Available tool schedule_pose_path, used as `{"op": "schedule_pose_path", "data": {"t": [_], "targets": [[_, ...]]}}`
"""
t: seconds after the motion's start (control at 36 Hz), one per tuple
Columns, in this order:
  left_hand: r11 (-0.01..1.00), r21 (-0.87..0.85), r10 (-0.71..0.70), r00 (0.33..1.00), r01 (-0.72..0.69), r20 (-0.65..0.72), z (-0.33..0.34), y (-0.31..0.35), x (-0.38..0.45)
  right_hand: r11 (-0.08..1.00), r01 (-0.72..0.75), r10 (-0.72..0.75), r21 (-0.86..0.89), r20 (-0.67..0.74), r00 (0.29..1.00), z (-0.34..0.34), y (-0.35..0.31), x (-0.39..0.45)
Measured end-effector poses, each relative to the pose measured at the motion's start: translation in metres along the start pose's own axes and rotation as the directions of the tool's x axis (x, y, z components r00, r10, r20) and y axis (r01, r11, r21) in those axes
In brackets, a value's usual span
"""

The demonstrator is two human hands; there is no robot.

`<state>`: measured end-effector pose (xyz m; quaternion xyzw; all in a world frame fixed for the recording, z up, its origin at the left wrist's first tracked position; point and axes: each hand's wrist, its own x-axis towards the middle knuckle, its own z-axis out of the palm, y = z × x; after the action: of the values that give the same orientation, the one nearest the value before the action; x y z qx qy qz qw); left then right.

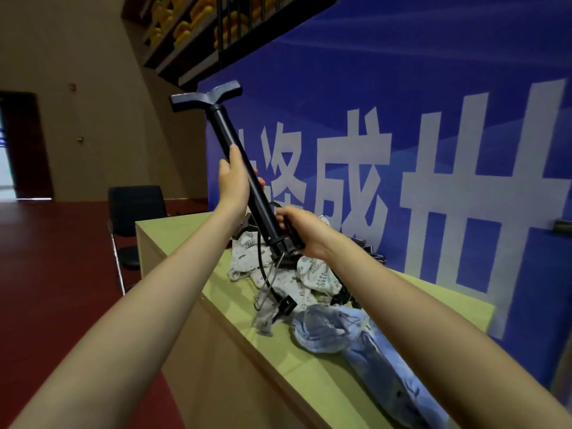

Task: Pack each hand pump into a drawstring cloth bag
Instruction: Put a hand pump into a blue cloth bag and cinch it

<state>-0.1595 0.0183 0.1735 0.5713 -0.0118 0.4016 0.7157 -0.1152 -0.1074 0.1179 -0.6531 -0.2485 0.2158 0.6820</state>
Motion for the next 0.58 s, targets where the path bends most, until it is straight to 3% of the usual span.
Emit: {"op": "schedule_pose_path", "data": {"t": [0.11, 0.28, 0.39, 0.5, 0.58], "targets": [[0.999, 0.026, 0.020, 1.000, -0.021, 0.002, -0.002, 0.004, 0.007, 0.983, 0.022, -0.022, 0.183, 0.000, 1.000, 0.008, -0.014, 0.001], [0.987, 0.149, 0.055, 0.996, -0.064, 0.063, -0.002, -0.003, 0.010, 0.820, 0.089, -0.058, 0.566, -0.072, 0.996, 0.013, -0.054, 0.015], [0.939, 0.325, 0.073, 0.990, -0.110, 0.123, -0.009, -0.014, 0.009, 0.810, 0.142, -0.081, 0.569, -0.132, 0.988, 0.013, -0.078, 0.021], [0.926, 0.376, 0.002, 0.993, -0.046, 0.117, -0.020, -0.024, 0.006, 0.780, 0.248, -0.144, 0.574, -0.221, 0.964, 0.001, -0.096, 0.022], [0.890, 0.455, -0.019, 0.992, -0.040, 0.125, -0.030, -0.033, 0.002, 0.825, 0.304, -0.195, 0.476, -0.264, 0.945, -0.016, -0.104, 0.015]]}}
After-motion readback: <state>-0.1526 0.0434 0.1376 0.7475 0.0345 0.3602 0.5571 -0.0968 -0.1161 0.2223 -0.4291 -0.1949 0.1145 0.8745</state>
